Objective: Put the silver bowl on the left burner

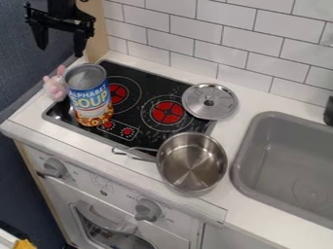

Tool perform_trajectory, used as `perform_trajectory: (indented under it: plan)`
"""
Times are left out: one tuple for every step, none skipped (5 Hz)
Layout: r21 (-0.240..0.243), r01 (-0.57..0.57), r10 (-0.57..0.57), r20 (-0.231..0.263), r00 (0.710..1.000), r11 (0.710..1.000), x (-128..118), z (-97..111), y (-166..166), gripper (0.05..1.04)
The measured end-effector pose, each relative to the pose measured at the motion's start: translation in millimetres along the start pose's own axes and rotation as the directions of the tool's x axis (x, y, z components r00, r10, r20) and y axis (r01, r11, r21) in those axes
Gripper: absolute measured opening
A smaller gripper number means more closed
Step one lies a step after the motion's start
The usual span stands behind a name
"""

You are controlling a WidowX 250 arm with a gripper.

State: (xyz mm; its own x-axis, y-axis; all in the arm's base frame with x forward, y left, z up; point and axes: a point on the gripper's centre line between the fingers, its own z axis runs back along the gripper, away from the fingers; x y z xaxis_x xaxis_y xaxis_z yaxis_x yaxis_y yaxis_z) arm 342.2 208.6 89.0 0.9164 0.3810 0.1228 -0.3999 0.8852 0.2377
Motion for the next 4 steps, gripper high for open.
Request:
perform_trajectory:
  plan:
    - [-0.045,0.101,-0.098,0.063,0.993,0.994,-4.8,24.5,-31.2,1.001]
    - [-0.093,0.188,-0.179,0.101,0.979,0.978,-19.9,35.0,-54.6,1.001]
    - [-0.16,0.326,-0.307,0.13,0.943,0.932,-42.8,41.7,-85.7,1.001]
    - [-0.198,0.455,-0.435,0.138,0.89,0.868,-68.7,42.6,-115.2,1.001]
